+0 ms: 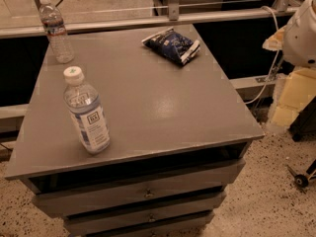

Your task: Move water bottle near blue chip bag

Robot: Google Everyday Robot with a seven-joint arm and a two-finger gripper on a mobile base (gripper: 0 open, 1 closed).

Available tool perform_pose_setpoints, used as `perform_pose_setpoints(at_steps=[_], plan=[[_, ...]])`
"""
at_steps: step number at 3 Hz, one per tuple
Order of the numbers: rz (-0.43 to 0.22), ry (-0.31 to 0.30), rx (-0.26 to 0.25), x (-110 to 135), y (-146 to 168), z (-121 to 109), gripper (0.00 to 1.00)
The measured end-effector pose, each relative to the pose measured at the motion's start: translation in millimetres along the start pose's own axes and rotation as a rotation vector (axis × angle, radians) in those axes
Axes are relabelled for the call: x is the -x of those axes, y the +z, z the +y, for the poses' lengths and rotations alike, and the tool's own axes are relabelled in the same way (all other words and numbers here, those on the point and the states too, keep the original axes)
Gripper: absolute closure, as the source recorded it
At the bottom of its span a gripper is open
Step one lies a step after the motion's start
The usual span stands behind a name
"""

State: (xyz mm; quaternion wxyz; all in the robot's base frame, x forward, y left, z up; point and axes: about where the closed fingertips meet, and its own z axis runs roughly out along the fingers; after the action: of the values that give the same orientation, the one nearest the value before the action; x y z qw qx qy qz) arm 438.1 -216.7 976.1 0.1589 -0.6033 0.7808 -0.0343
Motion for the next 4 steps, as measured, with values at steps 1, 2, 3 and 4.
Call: perform_pose_setpoints(at_steps=[1, 2, 3, 4], plan=[[-0.018, -0.008, -0.005, 8, 4, -5, 0.0], [-0.096, -0.04, -0.006, 42, 26, -28, 0.0], [-0.31, -0.065, 0.033, 129, 72, -72, 0.0], [-0.474, -0.04, 0.04, 188, 93, -98, 0.0]])
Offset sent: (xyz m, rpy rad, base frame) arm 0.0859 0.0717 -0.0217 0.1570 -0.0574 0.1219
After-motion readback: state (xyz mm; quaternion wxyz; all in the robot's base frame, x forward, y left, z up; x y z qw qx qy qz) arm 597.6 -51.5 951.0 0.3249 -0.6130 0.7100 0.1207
